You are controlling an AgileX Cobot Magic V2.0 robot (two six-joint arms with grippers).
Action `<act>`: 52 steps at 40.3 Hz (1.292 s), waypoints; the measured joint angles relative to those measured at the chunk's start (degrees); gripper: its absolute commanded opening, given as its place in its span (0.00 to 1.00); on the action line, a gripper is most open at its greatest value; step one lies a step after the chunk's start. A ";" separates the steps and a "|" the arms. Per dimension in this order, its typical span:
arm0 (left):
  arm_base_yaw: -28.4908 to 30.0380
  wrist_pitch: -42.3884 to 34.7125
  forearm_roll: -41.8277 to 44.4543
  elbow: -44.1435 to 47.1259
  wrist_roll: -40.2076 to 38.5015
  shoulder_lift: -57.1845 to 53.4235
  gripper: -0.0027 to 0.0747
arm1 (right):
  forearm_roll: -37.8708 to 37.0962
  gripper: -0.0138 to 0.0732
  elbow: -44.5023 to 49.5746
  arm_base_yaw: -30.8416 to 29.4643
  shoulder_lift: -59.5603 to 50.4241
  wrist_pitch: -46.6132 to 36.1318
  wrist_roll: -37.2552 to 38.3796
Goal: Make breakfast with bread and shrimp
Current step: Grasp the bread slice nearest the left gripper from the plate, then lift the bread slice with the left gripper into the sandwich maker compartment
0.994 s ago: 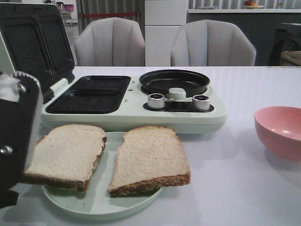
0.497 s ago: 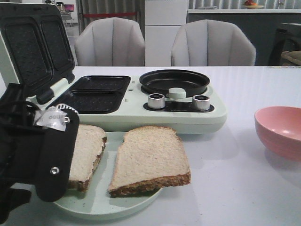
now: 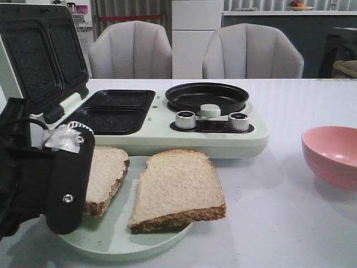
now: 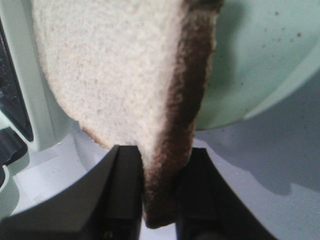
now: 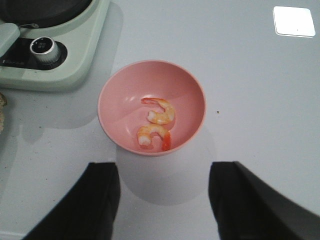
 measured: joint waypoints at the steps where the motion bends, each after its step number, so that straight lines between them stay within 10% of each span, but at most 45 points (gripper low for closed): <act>1: 0.00 0.11 -0.11 0.00 -0.12 0.00 0.19 | 0.00 0.74 0.00 0.00 0.00 0.00 0.00; 25: -4.40 11.58 8.77 -0.04 -0.75 -19.60 0.16 | 0.00 0.74 0.00 0.00 0.00 0.00 0.00; 52: 18.56 -5.70 11.05 -29.88 -0.95 5.01 0.16 | 0.00 0.74 0.00 0.00 0.00 0.00 0.00</act>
